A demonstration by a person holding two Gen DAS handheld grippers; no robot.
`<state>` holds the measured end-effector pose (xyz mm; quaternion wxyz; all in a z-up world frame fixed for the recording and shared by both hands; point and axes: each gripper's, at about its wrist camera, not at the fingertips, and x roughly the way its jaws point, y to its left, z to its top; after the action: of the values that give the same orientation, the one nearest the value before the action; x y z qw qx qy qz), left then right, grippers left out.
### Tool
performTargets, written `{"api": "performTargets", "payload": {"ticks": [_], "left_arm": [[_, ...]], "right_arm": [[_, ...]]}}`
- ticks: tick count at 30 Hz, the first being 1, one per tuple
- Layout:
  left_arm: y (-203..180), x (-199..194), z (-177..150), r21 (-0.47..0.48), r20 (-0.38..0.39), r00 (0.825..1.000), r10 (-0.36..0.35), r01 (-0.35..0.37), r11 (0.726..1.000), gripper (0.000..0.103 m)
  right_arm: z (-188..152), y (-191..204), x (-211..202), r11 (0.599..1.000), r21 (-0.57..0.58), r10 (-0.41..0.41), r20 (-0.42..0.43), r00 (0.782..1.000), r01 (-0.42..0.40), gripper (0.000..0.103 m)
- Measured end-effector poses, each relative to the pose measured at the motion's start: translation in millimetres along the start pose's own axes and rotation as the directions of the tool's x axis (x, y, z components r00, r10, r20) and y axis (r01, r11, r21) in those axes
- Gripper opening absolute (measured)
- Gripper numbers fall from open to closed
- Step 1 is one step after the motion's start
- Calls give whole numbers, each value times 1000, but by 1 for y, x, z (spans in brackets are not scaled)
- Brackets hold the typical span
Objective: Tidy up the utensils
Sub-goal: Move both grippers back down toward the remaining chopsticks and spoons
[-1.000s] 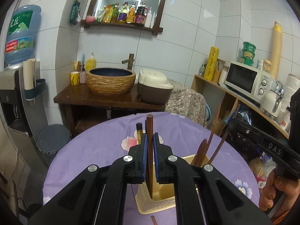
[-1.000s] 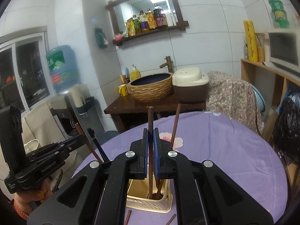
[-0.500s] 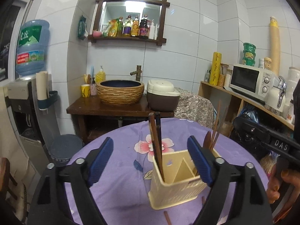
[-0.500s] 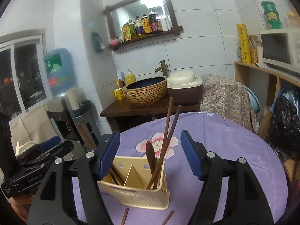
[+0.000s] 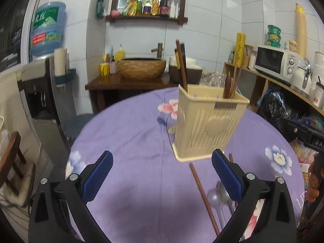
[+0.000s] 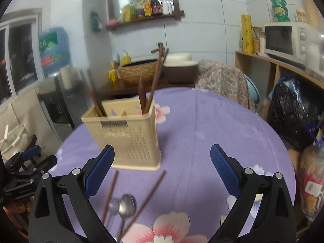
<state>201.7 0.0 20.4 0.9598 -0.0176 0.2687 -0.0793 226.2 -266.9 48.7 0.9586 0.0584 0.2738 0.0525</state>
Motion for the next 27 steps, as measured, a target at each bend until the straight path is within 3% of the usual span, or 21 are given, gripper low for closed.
{"api": "performTargets", "payload": {"ticks": [6,11,16,21,27], "left_arm": [[-2,5,-37,9,-82,996,31,-30,1000,97],[0,9,-61,-11,-161,987,0,-2,1000,96],[-11,20,-73,3,-229,972,-45,48,999,79],[-28,34,-74,-1,-283,954,-102,106,994,63],[-46,40,-85,26,-326,939,-109,124,992,57]], "right_arm": [[-55,-5,-1,996,-13,-94,-57,994,93,96],[-93,-16,-5,987,-2,-160,-115,980,161,96],[-113,-30,-8,981,18,-189,-157,969,194,96],[-111,-32,-9,981,25,-184,-160,970,190,97],[-111,-29,-7,984,23,-173,-175,969,179,97]]}}
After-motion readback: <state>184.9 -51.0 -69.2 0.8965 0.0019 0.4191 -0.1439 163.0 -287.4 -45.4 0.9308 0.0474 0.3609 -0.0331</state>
